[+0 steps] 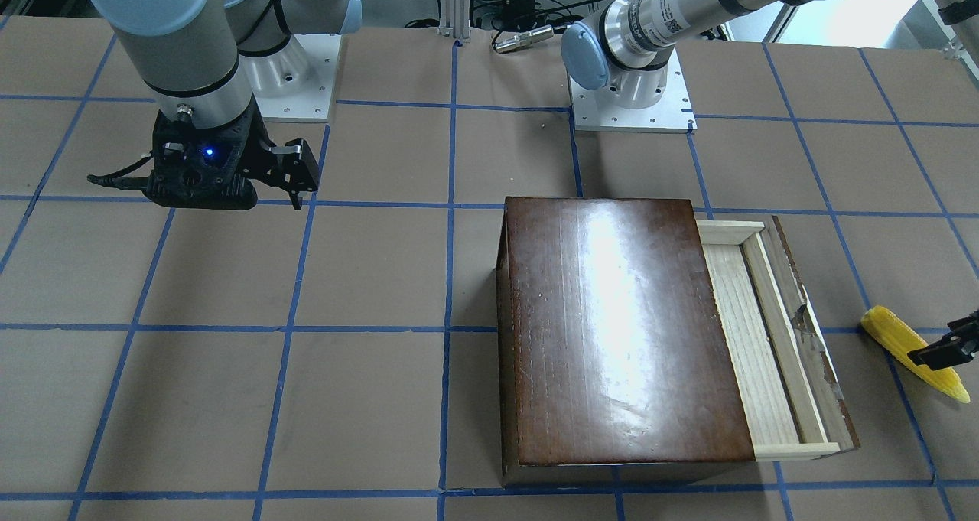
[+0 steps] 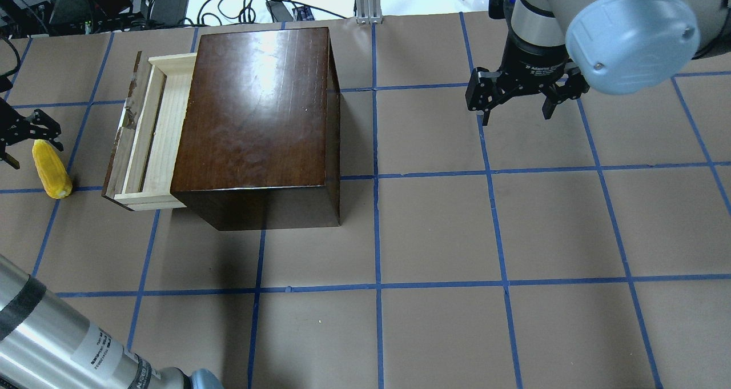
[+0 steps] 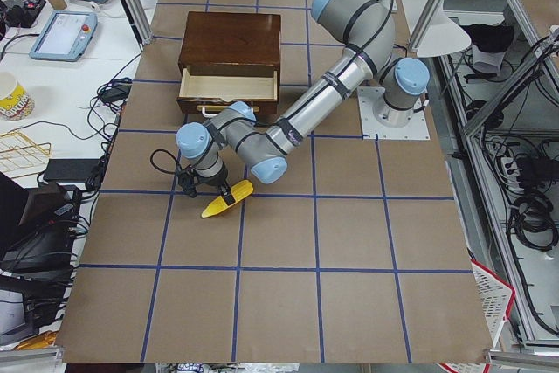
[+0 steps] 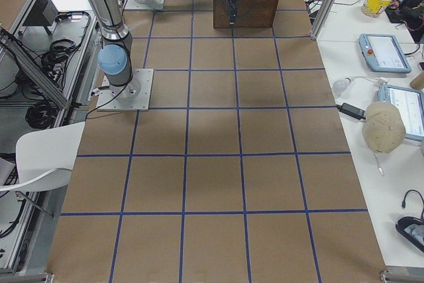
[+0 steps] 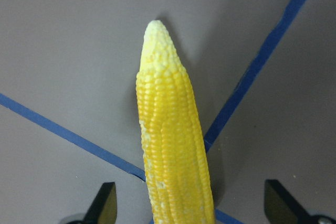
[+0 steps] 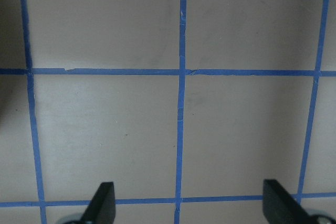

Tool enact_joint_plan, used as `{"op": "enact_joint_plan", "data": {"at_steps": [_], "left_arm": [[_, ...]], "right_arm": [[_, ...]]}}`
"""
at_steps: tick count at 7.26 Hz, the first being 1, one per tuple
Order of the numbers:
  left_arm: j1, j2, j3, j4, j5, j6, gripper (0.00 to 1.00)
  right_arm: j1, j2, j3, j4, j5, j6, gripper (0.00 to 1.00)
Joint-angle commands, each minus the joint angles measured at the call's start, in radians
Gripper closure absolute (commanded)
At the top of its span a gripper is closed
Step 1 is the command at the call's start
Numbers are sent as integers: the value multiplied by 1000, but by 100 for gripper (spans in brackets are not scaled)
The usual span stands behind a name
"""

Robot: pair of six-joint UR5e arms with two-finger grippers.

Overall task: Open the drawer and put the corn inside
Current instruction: 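Lower and grasp the yellow corn cob with the left gripper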

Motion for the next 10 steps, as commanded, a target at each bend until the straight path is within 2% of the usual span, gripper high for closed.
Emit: {"op": "enact_joint_plan", "data": {"at_steps": [1, 2, 3, 4, 5, 6, 7, 10], "left_arm": [[0, -32, -3, 21, 4, 11, 0], [0, -43, -5, 21, 5, 22, 1], [0, -46, -5, 20, 14, 22, 10], [0, -46, -8, 17, 27, 22, 33], [2, -44, -11, 15, 24, 22, 60], [2, -41, -11, 13, 21, 22, 81], [2, -27, -5, 10, 22, 22, 96], [-21, 40, 9, -16, 7, 74, 100]], "right_arm": [[0, 0, 0, -2, 0, 0, 0], [0, 0, 0, -2, 0, 0, 0], [0, 0, 0, 0, 0, 0, 0], [0, 0, 0, 0, 0, 0, 0], [0, 0, 0, 0, 0, 0, 0], [0, 0, 0, 0, 0, 0, 0], [0, 0, 0, -2, 0, 0, 0], [0, 0, 0, -2, 0, 0, 0]]}}
